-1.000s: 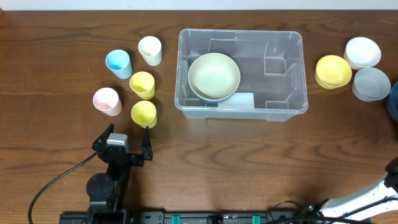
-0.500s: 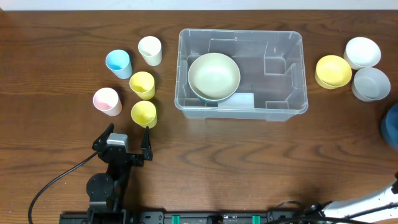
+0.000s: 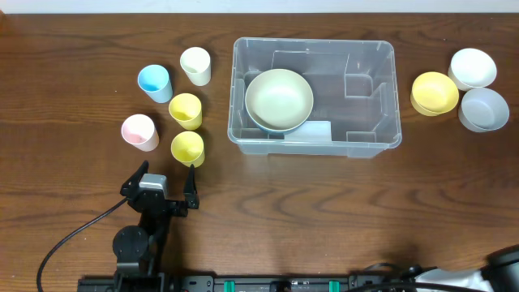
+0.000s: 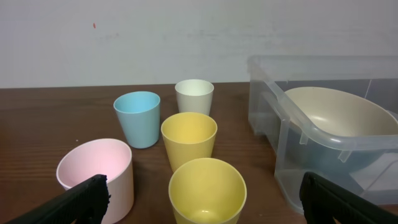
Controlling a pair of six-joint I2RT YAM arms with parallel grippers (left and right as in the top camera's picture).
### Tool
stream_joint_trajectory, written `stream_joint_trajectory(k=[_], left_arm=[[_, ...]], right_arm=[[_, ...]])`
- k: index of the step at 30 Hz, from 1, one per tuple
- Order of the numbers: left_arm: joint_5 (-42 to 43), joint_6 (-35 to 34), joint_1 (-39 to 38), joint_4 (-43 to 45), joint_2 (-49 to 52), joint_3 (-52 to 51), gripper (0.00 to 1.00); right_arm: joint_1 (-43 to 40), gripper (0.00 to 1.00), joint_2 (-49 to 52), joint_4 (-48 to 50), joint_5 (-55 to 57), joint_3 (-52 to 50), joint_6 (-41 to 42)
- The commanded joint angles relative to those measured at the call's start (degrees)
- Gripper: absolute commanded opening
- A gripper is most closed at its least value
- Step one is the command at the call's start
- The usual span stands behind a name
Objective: Pack container
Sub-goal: 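Carry the teal bowl with the right gripper and stack it on the cream bowl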
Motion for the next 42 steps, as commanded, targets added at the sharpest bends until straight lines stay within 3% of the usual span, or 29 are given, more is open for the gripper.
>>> stream_joint_trajectory(k=[1,5,9,12,18,26,42], left_arm=[[0.8,0.8,0.2,-1.9,-0.3,-1.0,0.98],[0.8,0.8,0.2,-1.9,-0.3,-1.0,0.98],[0.8,0.8,0.2,-1.9,-0.3,-1.0,0.98],[0.8,0.8,0.2,-1.9,-0.3,-1.0,0.98],[0.8,0.8,0.2,-1.9,-0.3,-1.0,0.98],[0.8,0.8,0.2,-1.9,-0.3,-1.0,0.98],[0.8,0.8,0.2,-1.9,-0.3,-1.0,0.98]], right_arm=[[4.0,0.01,-10.1,2.6,-15.5,0.5,4.5],[15.5,0.01,-20.0,5.7,-15.7,0.5,5.9],[35.8,0.01,-25.5,9.4,-9.0,0.5,4.5],[52.8,0.01,-25.0,10.6,1.5,0.5,4.0],[75.1,0.01,-16.6,12.5,10.7,0.5,3.3],[86.0,0.01,-2.8,13.5,9.9,0.5,2.8],[88.8,0.01,6.4,11.3,9.8,0.5,2.4]])
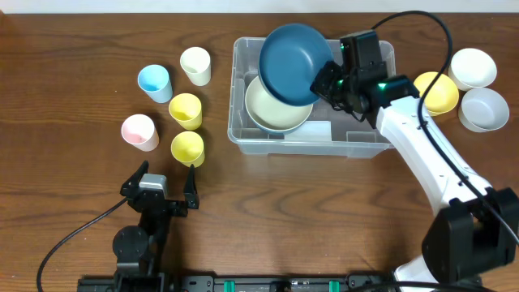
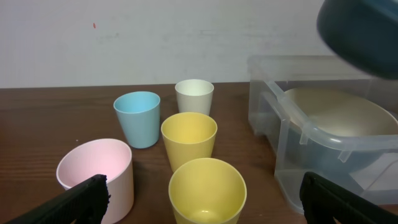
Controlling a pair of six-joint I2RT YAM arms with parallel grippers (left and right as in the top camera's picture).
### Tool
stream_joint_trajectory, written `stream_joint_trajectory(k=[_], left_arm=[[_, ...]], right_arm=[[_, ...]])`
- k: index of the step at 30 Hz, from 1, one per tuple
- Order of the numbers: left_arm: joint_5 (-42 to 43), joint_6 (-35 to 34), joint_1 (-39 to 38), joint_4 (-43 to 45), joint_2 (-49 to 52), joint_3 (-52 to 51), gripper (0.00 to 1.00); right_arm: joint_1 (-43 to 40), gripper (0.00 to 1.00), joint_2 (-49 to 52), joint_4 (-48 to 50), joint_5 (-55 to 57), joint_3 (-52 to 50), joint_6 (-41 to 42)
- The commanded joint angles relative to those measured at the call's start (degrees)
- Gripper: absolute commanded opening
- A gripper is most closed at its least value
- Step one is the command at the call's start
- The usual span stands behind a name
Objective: Pack container
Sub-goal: 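Carry the teal bowl with the right gripper and stack it on the cream bowl, then release the teal bowl and reach the right gripper to the yellow bowl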
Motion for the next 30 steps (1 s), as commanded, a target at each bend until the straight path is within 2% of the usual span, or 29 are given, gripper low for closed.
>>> stream_joint_trajectory(k=[1,12,14,20,21,26,30], left_arm=[[0.8,0.8,0.2,-1.9,-0.3,-1.0,0.98],[0.8,0.8,0.2,-1.9,-0.3,-1.0,0.98],[0.8,0.8,0.2,-1.9,-0.3,-1.0,0.98],[0.8,0.8,0.2,-1.9,-0.3,-1.0,0.98],[0.8,0.8,0.2,-1.9,-0.3,-1.0,0.98],[0.8,0.8,0.2,-1.9,-0.3,-1.0,0.98],[0.8,0.8,0.2,-1.9,-0.3,-1.0,0.98]], right_arm=[[1.5,0.02,2.6,-0.4,0.3,0.3,-1.1],[3.1,0.04,6.6,-0.2,0.1,0.3,-1.0],[3.1,0.10,6.6,-0.1,0.1,0.3,-1.1],[3.1,0.43,6.6,-0.2,0.5,0.3,-1.7],[3.1,0.46,6.6,-0.2,0.5,0.3,-1.7],[2.7,0.49,6.2,0.4,0.1,1.3,-2.8],[0.9,0.53,4.5,-2.8,-1.9,8.5,-6.6]])
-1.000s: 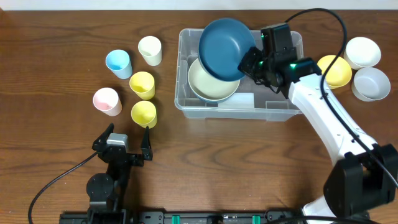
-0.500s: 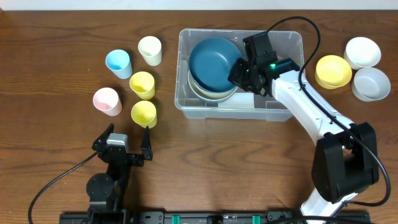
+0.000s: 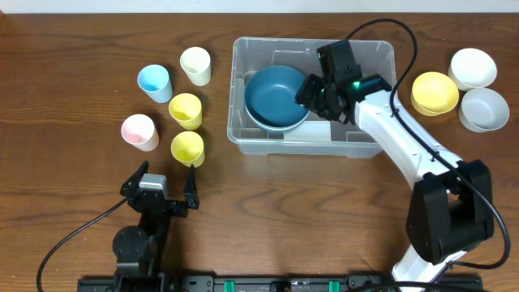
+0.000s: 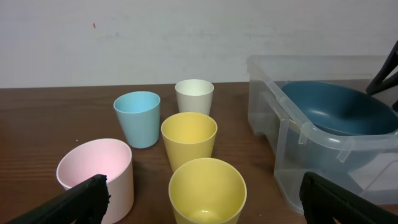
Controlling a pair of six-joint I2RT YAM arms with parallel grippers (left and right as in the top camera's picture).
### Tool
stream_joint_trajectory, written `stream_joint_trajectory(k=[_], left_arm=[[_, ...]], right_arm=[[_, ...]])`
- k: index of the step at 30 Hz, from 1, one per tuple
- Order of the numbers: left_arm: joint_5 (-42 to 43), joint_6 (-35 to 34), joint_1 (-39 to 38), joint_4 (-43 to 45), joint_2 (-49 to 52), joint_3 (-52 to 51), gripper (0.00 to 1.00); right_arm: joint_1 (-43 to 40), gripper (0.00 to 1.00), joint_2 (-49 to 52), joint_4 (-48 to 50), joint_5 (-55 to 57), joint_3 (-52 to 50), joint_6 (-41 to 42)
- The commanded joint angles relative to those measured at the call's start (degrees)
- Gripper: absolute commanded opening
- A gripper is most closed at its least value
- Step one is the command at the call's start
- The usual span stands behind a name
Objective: Pack container
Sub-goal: 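Release the teal bowl and reach the right gripper to the yellow bowl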
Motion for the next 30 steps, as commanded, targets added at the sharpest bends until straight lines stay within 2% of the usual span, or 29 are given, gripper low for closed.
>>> stream_joint_trajectory(k=[1,3,5,9,13,17,20,26,30], left_arm=[[0.8,0.8,0.2,-1.9,-0.3,-1.0,0.98],[0.8,0.8,0.2,-1.9,-0.3,-1.0,0.98],[0.8,0.8,0.2,-1.9,-0.3,-1.0,0.98],[0.8,0.8,0.2,-1.9,-0.3,-1.0,0.98],[0.8,0.8,0.2,-1.9,-0.3,-1.0,0.98],[0.8,0.8,0.2,-1.9,-0.3,-1.0,0.98],[0.8,0.8,0.2,-1.9,-0.3,-1.0,0.98],[0.8,0.8,0.2,-1.9,-0.3,-1.0,0.98],[0.8,0.8,0.2,-1.9,-0.3,-1.0,0.98]], right_arm=[[-2.5,0.60,-2.9,-3.1,-1.0,9.6,-4.6],[-4.3,0.74,-3.7,-7.3,-0.8,15.0,-6.7],[-8.0,0.84,-4.3,-15.0,0.3,22.4,-8.6],[-17.1,0.93,-4.3,-30.2,7.4,32.3,-8.9],[-28.9,0.98,-4.3,-39.0,14.1,33.1,-9.0],[-39.6,0.98,-3.9,-36.2,12.9,26.7,-15.5],[-43.3,0.97,-3.6,-31.4,10.5,21.6,-18.1],[-45.6,0.95,-1.5,-20.6,7.5,12.8,-18.1],[-44.7,0.95,1.6,-17.2,6.7,10.1,-16.5]])
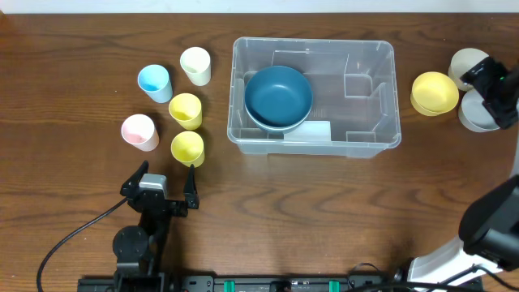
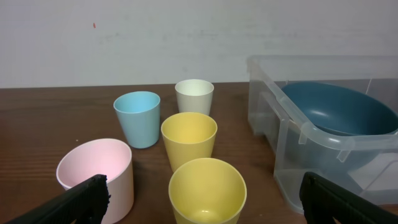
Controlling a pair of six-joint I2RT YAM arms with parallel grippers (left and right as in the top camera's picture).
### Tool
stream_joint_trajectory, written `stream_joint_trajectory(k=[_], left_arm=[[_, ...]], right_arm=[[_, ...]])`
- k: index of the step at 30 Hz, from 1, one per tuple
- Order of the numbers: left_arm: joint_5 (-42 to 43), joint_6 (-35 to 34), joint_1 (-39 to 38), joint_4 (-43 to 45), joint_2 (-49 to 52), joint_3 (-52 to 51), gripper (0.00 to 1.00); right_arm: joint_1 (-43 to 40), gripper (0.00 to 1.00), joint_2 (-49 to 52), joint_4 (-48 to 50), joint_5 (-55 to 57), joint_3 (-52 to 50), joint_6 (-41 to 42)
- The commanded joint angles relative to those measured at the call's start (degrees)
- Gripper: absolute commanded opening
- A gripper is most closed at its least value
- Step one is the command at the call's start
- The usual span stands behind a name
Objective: Pack container
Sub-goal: 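Release the teal bowl and reach the right gripper to the yellow bowl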
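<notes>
A clear plastic container [image 1: 389, 97] stands mid-table. Inside it, at the left, a dark blue bowl [image 1: 278, 96] sits nested in a cream bowl whose rim just shows; the left wrist view also shows the blue bowl [image 2: 336, 112]. My right gripper [image 1: 486, 83] is at the far right edge, over the white bowl [image 1: 466, 65] and the grey bowl [image 1: 477, 115]; how its jaws stand does not show. Near the front left, my left gripper [image 1: 165, 182] rests open and empty, facing the near yellow cup [image 2: 207, 186].
Left of the container stand a blue cup [image 1: 153, 81], a cream cup [image 1: 195, 65], a second yellow cup [image 1: 185, 109] and a pink cup [image 1: 139, 131]. A yellow bowl [image 1: 435, 92] sits right of the container. A white insert lies at the container's front.
My right gripper has left the blue bowl's rim inside the container and is now at the far right over the white and grey bowls. The blue bowl stays nested. The left arm has not moved.
At first the container held only the cream bowl. Then my right gripper held the blue bowl above the container. Later the blue bowl sat in the cream bowl with the gripper at its rim. Now it is let go and the arm is by the right-hand bowls.
</notes>
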Motion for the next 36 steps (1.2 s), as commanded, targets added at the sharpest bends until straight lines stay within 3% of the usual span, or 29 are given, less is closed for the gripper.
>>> stream_joint_trajectory(k=[1,13,17,33,36], left_arm=[[0.8,0.8,0.2,-1.9,-0.3,-1.0,0.98],[0.8,0.8,0.2,-1.9,-0.3,-1.0,0.98],[0.8,0.8,0.2,-1.9,-0.3,-1.0,0.98],[0.8,0.8,0.2,-1.9,-0.3,-1.0,0.98],[0.8,0.8,0.2,-1.9,-0.3,-1.0,0.98]], right_arm=[[0.9,0.95,3.0,0.9,-1.5,-1.8,0.6],[1.0,0.92,12.5,1.7,-2.0,-1.8,4.3],[1.0,0.87,13.3,2.4,-2.0,-1.8,5.1],[3.2,0.86,16.3,3.9,-1.0,-1.9,5.1],[3.2,0.80,16.3,4.0,-0.2,-1.9,5.1]])
